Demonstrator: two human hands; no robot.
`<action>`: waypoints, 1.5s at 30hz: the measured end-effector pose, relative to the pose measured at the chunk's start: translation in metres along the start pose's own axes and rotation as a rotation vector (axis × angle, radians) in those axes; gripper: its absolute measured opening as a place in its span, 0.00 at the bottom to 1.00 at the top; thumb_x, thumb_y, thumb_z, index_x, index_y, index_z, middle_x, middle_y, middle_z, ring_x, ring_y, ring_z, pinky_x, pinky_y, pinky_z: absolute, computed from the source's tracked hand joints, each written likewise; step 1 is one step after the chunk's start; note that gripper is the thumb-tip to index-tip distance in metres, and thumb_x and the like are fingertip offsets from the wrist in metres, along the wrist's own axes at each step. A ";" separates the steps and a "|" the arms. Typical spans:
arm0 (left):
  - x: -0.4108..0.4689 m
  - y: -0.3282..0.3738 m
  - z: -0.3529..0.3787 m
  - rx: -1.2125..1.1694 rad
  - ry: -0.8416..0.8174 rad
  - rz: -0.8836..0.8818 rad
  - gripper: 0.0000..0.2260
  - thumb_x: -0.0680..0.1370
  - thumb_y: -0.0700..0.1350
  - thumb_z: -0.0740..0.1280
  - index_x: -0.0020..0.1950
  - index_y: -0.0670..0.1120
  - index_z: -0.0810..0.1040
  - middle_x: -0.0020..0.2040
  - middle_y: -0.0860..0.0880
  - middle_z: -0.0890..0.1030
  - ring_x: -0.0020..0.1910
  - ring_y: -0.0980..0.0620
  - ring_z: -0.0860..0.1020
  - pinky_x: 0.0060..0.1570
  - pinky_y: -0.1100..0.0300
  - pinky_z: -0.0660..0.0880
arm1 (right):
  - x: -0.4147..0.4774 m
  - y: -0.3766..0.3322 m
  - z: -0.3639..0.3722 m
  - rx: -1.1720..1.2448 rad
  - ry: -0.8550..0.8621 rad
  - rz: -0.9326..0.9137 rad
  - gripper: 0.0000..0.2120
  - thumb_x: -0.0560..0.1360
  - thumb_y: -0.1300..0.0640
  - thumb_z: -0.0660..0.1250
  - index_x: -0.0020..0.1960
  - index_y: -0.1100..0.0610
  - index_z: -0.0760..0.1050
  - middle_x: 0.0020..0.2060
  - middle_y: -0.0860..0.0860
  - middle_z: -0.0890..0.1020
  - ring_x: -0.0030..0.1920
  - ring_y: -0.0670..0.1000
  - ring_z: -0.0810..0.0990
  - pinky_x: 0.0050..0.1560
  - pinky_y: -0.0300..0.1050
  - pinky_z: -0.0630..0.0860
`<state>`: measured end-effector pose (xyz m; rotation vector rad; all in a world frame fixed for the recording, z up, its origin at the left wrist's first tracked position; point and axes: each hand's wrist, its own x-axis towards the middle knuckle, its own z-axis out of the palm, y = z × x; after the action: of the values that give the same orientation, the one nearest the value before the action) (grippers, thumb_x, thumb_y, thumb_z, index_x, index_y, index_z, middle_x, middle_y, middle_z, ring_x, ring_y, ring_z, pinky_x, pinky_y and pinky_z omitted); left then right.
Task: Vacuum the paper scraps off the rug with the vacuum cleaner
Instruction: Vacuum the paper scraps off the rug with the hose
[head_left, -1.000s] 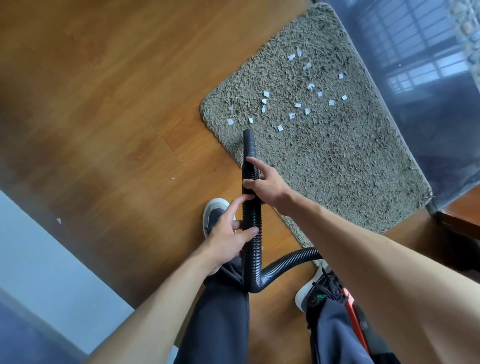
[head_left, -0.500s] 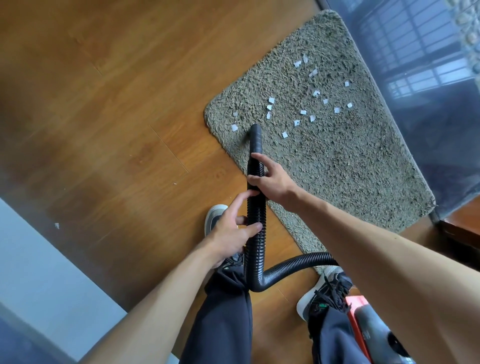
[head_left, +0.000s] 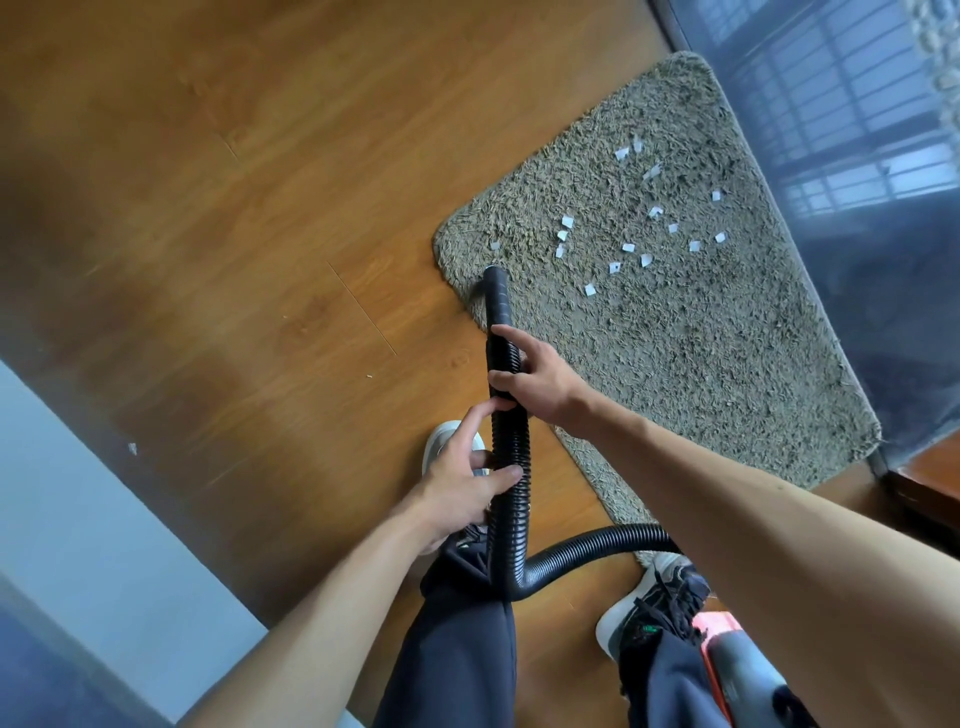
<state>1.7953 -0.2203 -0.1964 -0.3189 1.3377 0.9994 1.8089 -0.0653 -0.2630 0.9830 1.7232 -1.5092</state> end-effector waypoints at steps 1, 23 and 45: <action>0.001 0.001 0.000 0.003 0.004 -0.002 0.31 0.79 0.36 0.68 0.51 0.78 0.70 0.50 0.41 0.82 0.52 0.35 0.82 0.41 0.41 0.82 | 0.000 -0.001 -0.001 0.002 -0.001 0.004 0.31 0.74 0.58 0.67 0.75 0.46 0.65 0.50 0.53 0.79 0.47 0.52 0.79 0.56 0.56 0.80; 0.013 0.025 0.009 0.085 -0.032 0.023 0.27 0.78 0.37 0.68 0.62 0.70 0.69 0.52 0.35 0.81 0.51 0.36 0.82 0.41 0.47 0.81 | -0.002 -0.021 -0.034 0.113 0.029 0.180 0.32 0.77 0.63 0.64 0.78 0.48 0.59 0.59 0.57 0.77 0.46 0.55 0.83 0.39 0.52 0.83; -0.020 0.063 0.045 0.329 -0.206 0.022 0.28 0.78 0.35 0.67 0.63 0.68 0.67 0.53 0.38 0.82 0.42 0.47 0.82 0.29 0.63 0.76 | -0.064 -0.007 -0.072 0.415 0.112 0.299 0.31 0.78 0.63 0.65 0.78 0.48 0.59 0.61 0.58 0.77 0.50 0.54 0.81 0.41 0.50 0.81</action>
<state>1.7795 -0.1607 -0.1452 0.0468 1.2926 0.7909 1.8368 -0.0027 -0.1955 1.4880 1.2814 -1.6650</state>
